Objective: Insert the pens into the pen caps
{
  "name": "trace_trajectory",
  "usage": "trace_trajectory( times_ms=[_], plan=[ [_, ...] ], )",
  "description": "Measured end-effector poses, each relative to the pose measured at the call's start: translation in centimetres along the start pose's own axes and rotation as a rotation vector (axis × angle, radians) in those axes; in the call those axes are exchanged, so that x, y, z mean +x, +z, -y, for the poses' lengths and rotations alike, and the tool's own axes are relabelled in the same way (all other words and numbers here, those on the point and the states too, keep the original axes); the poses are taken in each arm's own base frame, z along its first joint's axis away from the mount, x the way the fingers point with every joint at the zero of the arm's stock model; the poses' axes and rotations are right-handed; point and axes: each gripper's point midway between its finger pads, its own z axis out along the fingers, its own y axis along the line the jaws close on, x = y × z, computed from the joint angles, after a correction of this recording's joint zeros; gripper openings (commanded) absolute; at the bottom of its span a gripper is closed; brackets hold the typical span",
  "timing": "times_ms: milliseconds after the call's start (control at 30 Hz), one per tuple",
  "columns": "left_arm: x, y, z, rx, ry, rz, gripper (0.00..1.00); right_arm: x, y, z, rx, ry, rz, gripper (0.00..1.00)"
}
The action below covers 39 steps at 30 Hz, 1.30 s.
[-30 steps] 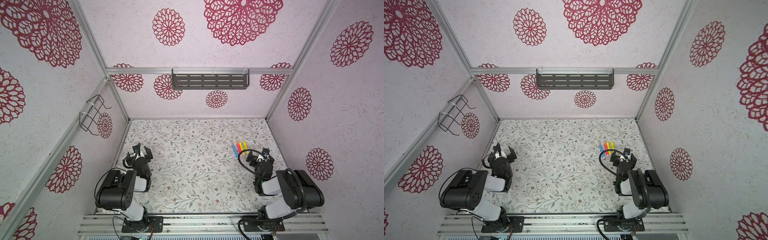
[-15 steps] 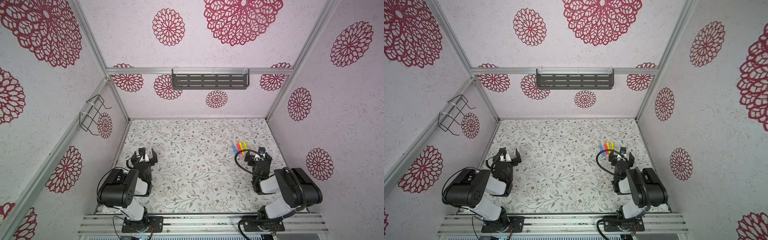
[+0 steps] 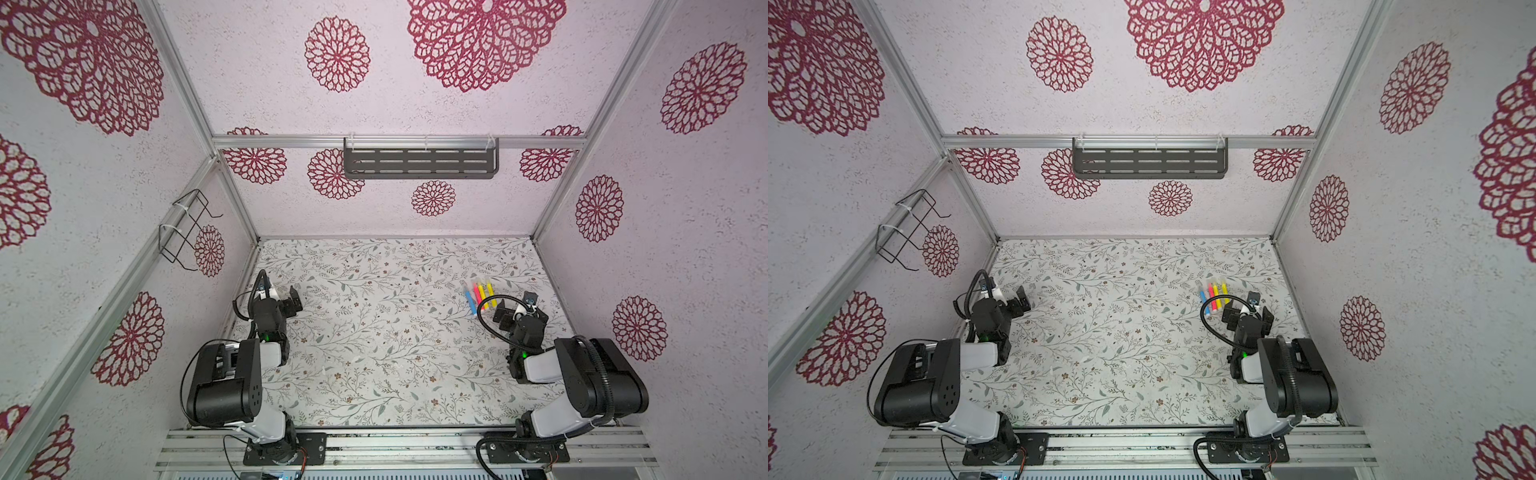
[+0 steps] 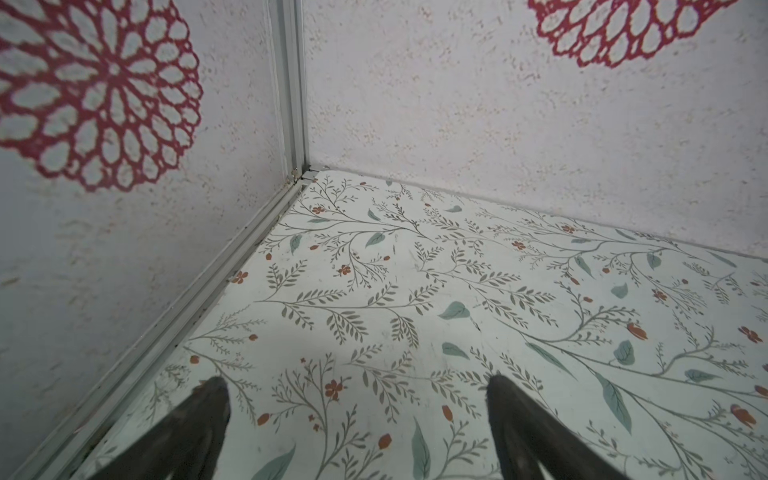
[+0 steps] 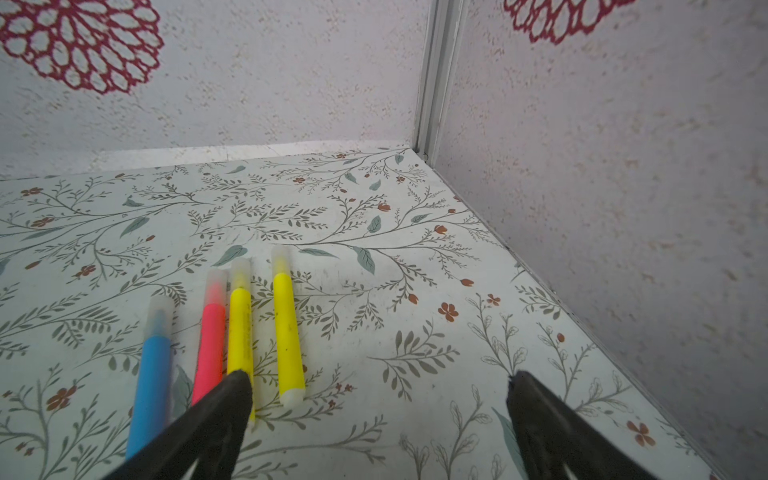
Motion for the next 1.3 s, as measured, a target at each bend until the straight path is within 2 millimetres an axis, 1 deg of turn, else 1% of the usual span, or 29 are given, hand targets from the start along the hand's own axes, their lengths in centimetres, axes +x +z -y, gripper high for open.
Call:
trace_trajectory(
  times_ms=[300,1300],
  plan=[
    [0.43,-0.11,0.76,0.008,0.007,-0.014,0.99,0.18,-0.1,-0.08,-0.003,-0.002,-0.004,0.99],
    [0.47,-0.1,0.6,0.002,0.007,-0.016,0.99,0.18,-0.1,-0.08,-0.003,-0.002,-0.004,0.99]
  ],
)
